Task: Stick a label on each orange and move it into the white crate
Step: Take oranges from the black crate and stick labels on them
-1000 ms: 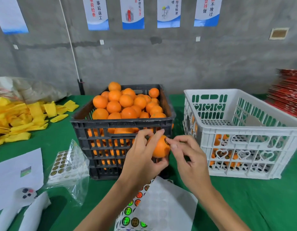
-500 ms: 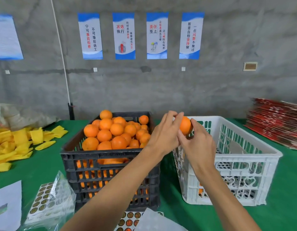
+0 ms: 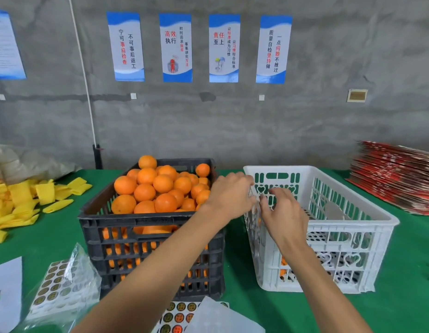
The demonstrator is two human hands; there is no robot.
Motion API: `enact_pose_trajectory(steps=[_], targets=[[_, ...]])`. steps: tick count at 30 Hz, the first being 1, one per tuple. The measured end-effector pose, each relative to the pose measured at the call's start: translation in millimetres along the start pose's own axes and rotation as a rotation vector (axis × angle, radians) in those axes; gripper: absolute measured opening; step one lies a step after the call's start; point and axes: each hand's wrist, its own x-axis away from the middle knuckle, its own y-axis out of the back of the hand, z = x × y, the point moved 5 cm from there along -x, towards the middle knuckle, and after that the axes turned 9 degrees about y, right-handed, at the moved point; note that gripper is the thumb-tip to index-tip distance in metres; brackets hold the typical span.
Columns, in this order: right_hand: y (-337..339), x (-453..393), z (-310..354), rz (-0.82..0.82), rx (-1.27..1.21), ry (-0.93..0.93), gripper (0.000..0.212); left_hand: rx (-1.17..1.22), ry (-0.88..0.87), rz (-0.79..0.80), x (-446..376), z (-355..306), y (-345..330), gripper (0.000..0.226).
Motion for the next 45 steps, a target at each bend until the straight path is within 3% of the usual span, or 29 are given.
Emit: enact_pose_trajectory(steps=[5, 8, 10, 12, 15, 22, 28, 35, 41, 45], targets=[[-18, 19, 8, 0.013, 0.091, 0.158, 0.027, -0.197, 0.119, -0.243, 60, 57, -1, 0.062], [-34, 40, 32, -0.066, 0.054, 0.43, 0.017, -0.281, -0.046, -0.445, 86, 73, -6, 0.065], [-47, 55, 46, -0.042, -0.06, 0.517, 0.016, -0.277, -0.191, -0.568, 93, 78, -6, 0.061], [-60, 64, 47, 0.054, -0.271, 0.376, 0.026, -0.268, -0.271, -0.636, 91, 81, -5, 0.061], [-77, 76, 46, 0.253, -0.551, 0.103, 0.059, -0.274, -0.29, -0.694, 89, 81, -4, 0.062], [-100, 93, 55, 0.242, -0.541, 0.147, 0.07, -0.257, -0.299, -0.786, 89, 83, -5, 0.062], [-106, 99, 65, 0.134, -0.611, 0.102, 0.063, -0.214, -0.305, -0.815, 87, 96, -6, 0.065], [-123, 99, 94, 0.196, -0.652, 0.03, 0.066, -0.216, -0.302, -0.829, 94, 132, 4, 0.068], [-123, 101, 93, 0.23, -0.754, 0.015, 0.067, -0.175, -0.277, -0.79, 98, 133, -1, 0.062], [-121, 103, 88, 0.268, -0.758, 0.007, 0.067, -0.109, -0.218, -0.689, 107, 125, -7, 0.045]])
